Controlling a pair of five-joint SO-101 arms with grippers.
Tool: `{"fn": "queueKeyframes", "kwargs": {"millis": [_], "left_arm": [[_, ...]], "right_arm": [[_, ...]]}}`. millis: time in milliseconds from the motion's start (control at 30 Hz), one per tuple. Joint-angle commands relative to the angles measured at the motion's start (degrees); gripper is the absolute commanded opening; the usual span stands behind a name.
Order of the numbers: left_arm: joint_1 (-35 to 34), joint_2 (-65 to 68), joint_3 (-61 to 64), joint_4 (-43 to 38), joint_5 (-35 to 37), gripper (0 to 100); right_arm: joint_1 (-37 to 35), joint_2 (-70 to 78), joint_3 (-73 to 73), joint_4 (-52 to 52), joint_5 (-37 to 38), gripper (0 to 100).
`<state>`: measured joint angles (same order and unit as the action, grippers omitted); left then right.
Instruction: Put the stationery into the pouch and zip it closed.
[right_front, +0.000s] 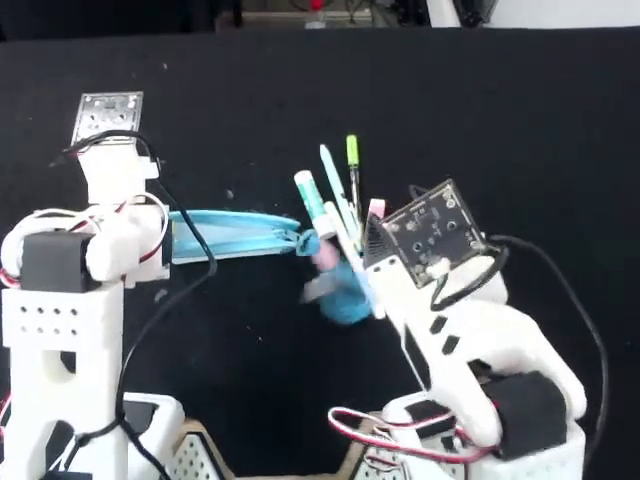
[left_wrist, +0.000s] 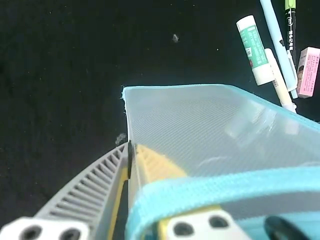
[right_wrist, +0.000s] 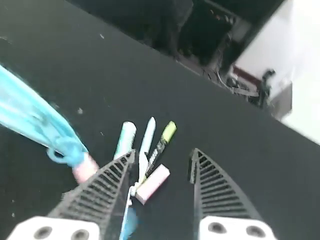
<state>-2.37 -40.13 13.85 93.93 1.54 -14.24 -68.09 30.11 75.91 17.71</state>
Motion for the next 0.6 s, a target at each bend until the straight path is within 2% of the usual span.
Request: {"fn": "queueKeyframes", "kwargs": {"millis": [0,167,333,567], "left_arm": [[0.84,0.35,-3.3,-0.35,0.53,3],[0.4,0.35,-6.64,1.58,0.53,4],[0.4,0.35,-9.1,3.08,0.44,13],[0.31,0.35,-10.95,3.16,0.35,10]], "right_arm": [[3.6,0.48,5.76,-2.64,-0.53,15.2],[4.04,0.4,12.0,-4.92,-0.53,15.2],[4.04,0.04,13.23,-4.84,-0.53,15.2],[4.04,0.04,13.23,-4.48,-0.53,15.2]]}}
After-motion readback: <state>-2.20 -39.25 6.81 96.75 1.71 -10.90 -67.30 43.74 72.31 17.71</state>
